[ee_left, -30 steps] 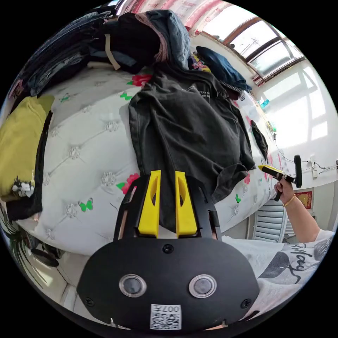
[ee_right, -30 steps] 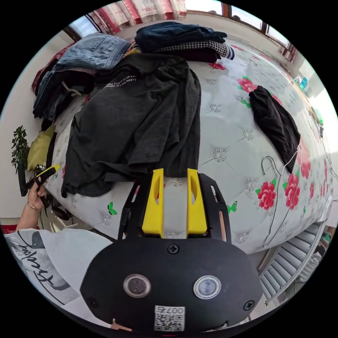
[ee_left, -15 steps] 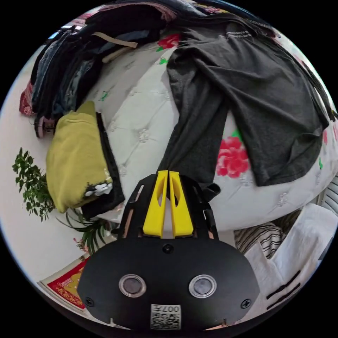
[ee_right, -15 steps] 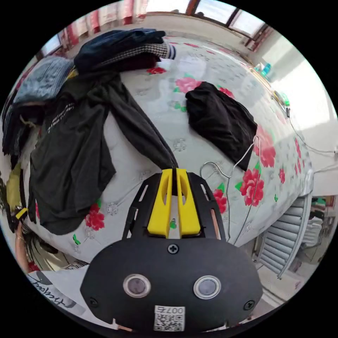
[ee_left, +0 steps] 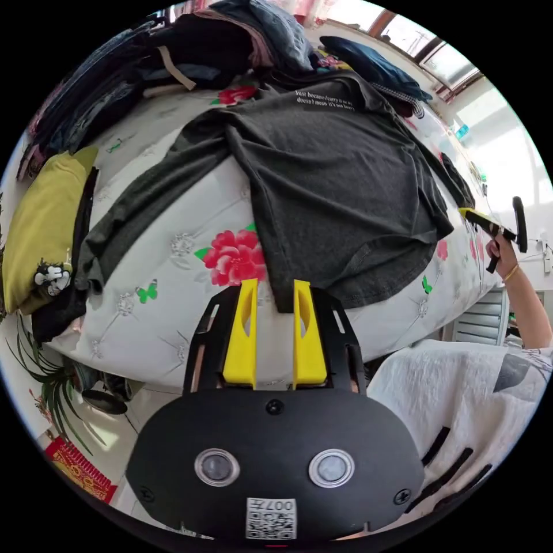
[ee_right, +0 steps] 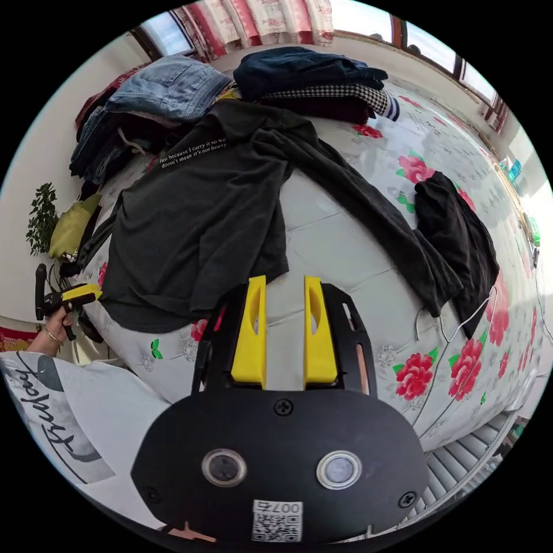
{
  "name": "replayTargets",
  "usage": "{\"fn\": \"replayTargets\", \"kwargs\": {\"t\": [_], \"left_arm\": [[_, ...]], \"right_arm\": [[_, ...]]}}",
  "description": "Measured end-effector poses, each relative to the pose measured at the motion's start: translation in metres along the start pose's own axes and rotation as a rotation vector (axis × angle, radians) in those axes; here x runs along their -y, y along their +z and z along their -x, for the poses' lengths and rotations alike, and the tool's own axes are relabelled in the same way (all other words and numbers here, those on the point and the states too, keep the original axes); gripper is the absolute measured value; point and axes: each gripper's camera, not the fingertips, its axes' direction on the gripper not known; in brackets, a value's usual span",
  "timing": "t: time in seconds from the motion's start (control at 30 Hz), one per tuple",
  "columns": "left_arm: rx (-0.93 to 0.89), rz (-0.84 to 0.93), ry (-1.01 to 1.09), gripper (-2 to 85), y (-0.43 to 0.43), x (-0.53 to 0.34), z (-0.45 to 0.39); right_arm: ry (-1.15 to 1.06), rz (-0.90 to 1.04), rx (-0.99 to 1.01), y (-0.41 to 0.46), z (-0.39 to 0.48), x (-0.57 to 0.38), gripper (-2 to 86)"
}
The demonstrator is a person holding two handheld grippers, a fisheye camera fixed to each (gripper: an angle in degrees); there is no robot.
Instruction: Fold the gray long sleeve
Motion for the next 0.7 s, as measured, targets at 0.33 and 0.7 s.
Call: {"fn": "replayTargets", "kwargs": {"t": [0.33, 0.7], "left_arm": [[0.219, 0.020, 0.170, -0.6, -0.012, -0.011, 0.001], [0.068, -0.083, -0.036, -0.6, -0.039, -0.090, 0.095]], "right_arm": [[0.090, 0.057, 0.012, 0.010, -0.020, -0.011, 0.7], [0.239, -0.062, 0.224, -0.030, -0.046, -0.187, 1.8]]}}
